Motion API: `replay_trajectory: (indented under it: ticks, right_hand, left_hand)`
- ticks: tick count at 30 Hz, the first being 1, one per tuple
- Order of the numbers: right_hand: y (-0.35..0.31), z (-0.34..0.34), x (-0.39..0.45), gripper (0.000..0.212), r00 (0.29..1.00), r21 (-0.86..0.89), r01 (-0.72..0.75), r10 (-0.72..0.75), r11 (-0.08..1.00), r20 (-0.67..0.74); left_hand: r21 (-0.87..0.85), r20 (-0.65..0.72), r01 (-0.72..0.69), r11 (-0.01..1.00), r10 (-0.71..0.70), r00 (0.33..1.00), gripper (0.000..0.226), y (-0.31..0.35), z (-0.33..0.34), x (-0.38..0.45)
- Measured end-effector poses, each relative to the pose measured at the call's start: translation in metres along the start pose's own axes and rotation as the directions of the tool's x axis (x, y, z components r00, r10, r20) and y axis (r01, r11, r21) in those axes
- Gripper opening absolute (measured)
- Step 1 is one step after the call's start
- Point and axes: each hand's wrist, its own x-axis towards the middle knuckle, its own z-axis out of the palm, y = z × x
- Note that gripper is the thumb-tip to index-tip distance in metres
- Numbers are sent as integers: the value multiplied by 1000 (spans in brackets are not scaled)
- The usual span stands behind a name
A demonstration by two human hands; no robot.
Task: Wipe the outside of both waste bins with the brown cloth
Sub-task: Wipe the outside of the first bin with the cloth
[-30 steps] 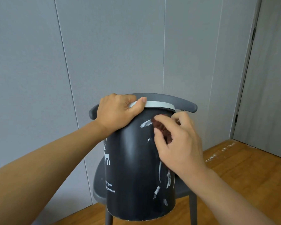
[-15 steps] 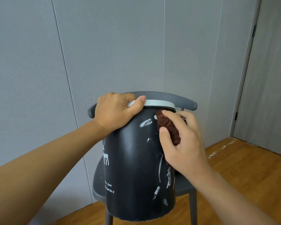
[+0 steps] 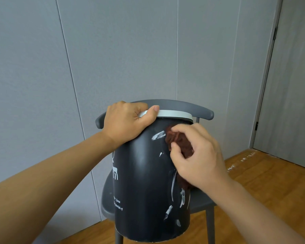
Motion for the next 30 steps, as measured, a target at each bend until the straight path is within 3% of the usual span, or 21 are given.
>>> replay_trajectory:
  ticks: [2, 7, 13, 17, 22, 27, 30]
  right_hand:
    - [-1, -3, -6, 35, 994, 11, 73, -73, 997, 78]
    - [12, -2, 12, 36, 994, -51, -88, 84, 995, -69]
    - [8, -8, -5, 41, 995, -72, 72, -67, 995, 74]
    - [15, -3, 10, 43, 999, -110, -3, -2, 994, -47]
    - [3, -2, -11, 40, 968, -163, 240, -224, 957, 111]
    - [9, -2, 14, 35, 997, -119, 9, -19, 993, -78]
    - [7, 0, 12, 35, 999, -133, 28, -34, 991, -40]
  left_hand:
    - [5, -1, 1, 1000, -1, 1000, 62, -1, 0, 0]
    - [20, -4, 8, 1000, -8, 1000, 62, 2, 1, 0]
    - [6, -6, -3, 1000, 3, 1000, 63, 1, 2, 1]
    - [18, 2, 1, 1000, -1, 1000, 63, 5, 5, 3]
    - [18, 17, 23, 1000, -24, 1000, 63, 3, 5, 5]
    - [44, 9, 5, 999, -6, 1000, 62, 8, 6, 5]
    - [39, 18, 10, 999, -10, 1000, 63, 7, 7, 6]
